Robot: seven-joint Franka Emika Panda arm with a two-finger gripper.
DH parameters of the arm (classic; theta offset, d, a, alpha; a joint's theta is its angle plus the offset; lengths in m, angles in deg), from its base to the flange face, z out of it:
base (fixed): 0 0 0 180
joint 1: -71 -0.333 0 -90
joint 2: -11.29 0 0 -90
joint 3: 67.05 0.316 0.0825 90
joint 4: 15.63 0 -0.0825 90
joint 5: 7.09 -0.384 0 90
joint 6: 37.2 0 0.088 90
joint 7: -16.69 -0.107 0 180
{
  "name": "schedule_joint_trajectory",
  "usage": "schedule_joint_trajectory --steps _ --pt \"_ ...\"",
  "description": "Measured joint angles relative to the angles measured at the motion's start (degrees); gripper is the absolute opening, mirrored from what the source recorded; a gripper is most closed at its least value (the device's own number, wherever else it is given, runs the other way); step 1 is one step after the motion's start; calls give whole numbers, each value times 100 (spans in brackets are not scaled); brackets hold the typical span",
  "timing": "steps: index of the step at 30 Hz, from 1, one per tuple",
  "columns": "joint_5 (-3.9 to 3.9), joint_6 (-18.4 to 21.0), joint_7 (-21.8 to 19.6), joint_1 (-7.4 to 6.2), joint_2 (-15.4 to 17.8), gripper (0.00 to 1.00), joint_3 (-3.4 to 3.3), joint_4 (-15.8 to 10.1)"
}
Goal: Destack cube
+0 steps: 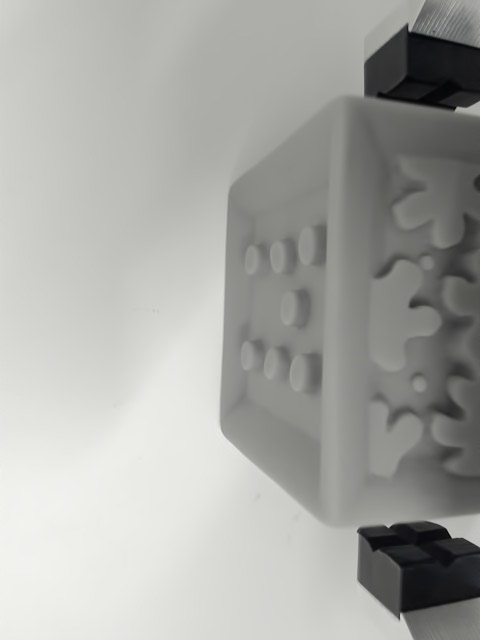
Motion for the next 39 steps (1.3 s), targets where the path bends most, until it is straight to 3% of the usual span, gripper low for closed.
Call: schedule_joint_trajectory --steps 20,39 --pt "0 401 0 0 595 100 0 -170" --pt "-1 1160 0 0 1445 100 6 -244"
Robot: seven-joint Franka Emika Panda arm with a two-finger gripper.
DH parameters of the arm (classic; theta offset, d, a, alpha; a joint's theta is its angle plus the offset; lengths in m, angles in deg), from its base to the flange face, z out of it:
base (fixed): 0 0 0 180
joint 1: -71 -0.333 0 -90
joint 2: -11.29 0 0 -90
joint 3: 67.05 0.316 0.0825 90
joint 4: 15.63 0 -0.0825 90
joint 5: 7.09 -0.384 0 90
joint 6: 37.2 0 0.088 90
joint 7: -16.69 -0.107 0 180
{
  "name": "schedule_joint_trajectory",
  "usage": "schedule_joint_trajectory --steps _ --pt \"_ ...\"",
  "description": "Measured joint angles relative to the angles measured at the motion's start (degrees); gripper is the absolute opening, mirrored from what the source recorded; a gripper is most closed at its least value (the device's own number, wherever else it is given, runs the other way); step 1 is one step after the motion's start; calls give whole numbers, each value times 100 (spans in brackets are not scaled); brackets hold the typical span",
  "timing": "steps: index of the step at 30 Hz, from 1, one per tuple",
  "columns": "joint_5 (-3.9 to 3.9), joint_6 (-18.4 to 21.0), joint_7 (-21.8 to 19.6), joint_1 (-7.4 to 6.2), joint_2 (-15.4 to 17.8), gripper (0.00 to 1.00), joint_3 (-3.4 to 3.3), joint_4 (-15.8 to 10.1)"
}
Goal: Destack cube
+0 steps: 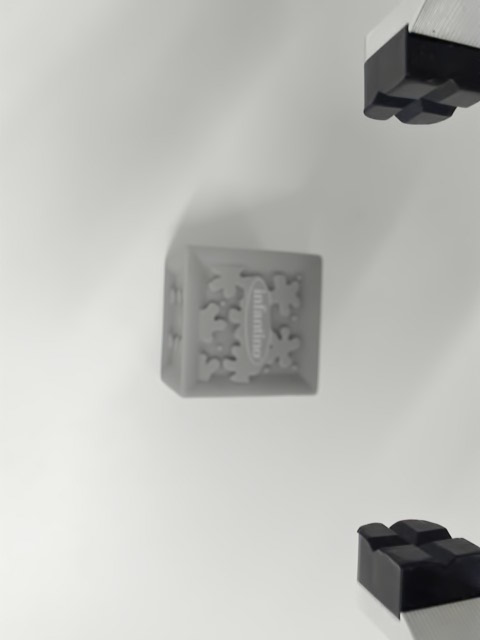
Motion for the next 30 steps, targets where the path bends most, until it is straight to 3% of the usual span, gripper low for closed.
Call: schedule_joint_trajectory --steps 12,30 --pt "-7 553 5 0 487 100 2 60" --pt "-19 1395 17 0 1024 100 2 372"
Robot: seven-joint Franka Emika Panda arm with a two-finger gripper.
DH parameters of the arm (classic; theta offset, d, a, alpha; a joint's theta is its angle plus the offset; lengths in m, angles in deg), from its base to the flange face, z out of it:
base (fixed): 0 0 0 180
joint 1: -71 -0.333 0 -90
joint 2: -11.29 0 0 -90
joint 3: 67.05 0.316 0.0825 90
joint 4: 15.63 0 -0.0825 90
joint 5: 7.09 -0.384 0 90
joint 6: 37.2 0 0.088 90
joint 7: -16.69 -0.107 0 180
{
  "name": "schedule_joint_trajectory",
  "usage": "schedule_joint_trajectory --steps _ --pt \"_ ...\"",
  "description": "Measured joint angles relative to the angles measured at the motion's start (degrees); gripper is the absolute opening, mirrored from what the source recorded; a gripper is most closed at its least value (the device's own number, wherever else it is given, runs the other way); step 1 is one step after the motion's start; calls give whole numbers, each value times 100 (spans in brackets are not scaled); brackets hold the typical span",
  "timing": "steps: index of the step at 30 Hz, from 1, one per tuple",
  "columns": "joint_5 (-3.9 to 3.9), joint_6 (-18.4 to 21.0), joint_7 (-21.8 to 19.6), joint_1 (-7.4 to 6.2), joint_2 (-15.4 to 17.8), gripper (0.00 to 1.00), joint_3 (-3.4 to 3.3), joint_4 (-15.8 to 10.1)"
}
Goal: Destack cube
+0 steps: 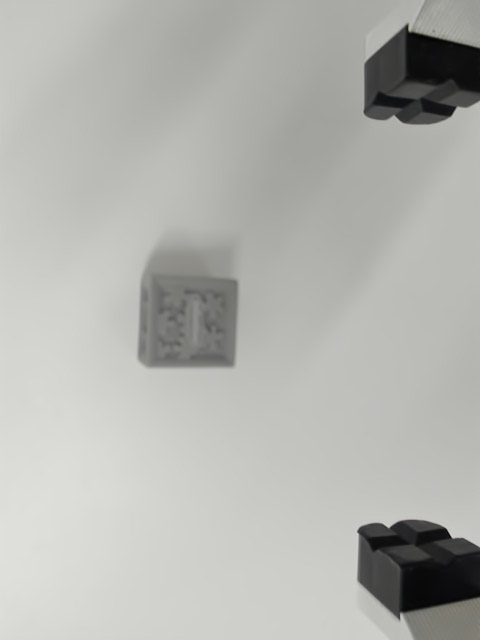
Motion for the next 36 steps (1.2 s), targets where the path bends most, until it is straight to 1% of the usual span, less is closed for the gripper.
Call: schedule_joint_trajectory --steps 10,20,26,36 --pt "-4 400 5 0 187 100 0 217" --pt "-5 643 8 0 280 100 0 366" --pt "-5 711 9 0 300 100 0 409" --pt "-5 714 8 0 296 100 0 409"
